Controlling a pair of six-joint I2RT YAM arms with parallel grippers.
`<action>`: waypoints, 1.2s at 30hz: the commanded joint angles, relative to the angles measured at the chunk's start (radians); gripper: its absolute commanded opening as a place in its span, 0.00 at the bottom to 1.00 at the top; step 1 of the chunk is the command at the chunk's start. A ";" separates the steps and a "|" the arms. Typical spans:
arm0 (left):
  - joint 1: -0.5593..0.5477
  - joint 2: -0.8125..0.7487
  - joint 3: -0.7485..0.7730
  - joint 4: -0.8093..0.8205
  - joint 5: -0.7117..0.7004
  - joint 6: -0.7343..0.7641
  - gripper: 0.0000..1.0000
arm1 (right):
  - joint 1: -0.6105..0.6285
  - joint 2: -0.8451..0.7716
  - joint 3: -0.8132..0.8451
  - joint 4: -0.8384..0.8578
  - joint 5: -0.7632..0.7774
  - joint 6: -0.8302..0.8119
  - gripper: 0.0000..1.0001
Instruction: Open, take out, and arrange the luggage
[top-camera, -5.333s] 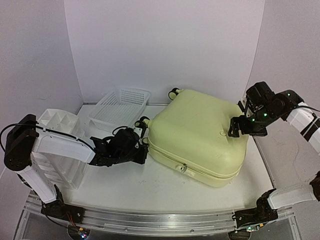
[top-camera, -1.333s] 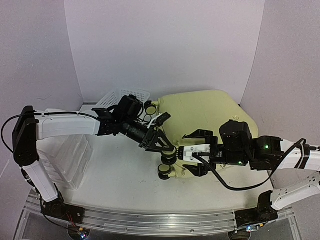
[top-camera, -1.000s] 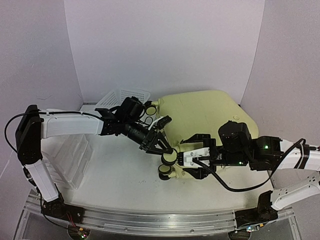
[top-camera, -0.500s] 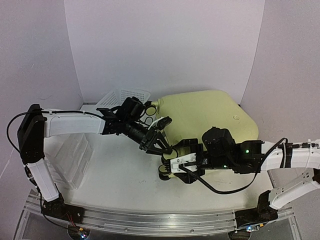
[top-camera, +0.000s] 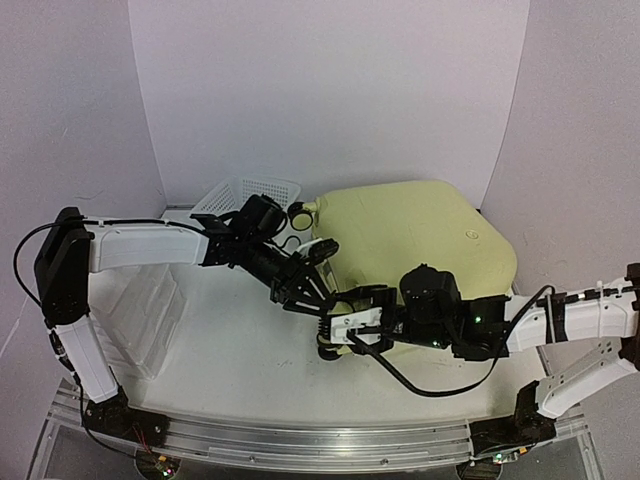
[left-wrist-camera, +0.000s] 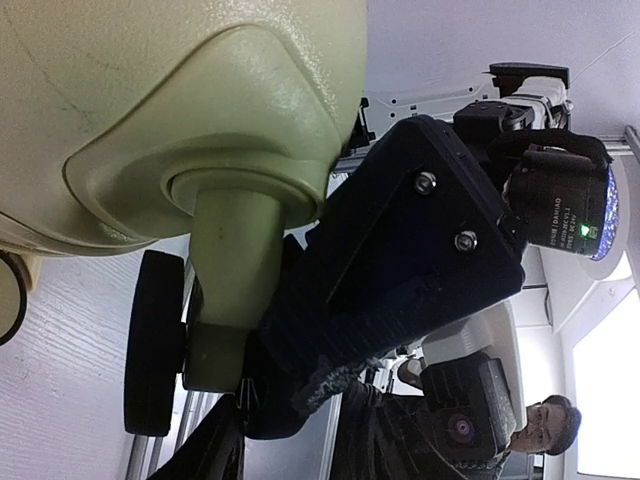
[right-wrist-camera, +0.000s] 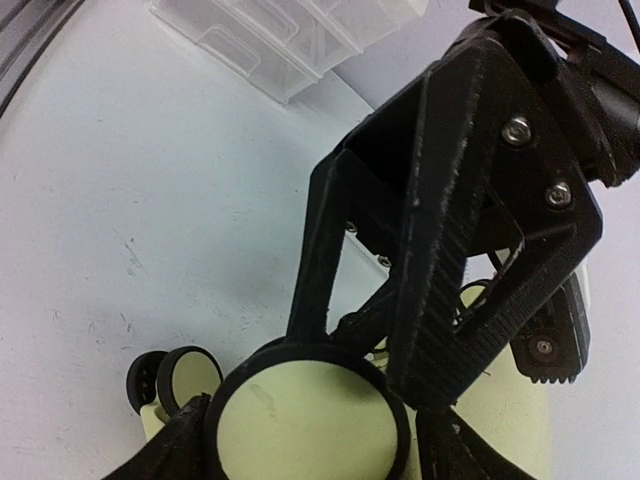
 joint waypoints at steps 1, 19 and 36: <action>-0.005 -0.037 -0.007 0.007 0.036 -0.005 0.44 | -0.006 -0.001 0.048 0.077 0.031 0.009 0.59; -0.002 -0.151 -0.035 -0.104 -0.371 0.096 0.92 | -0.125 0.023 0.283 -0.429 -0.199 0.304 0.34; -0.024 -0.041 -0.063 0.284 -0.051 -0.161 0.88 | -0.169 0.031 0.316 -0.444 -0.216 0.365 0.39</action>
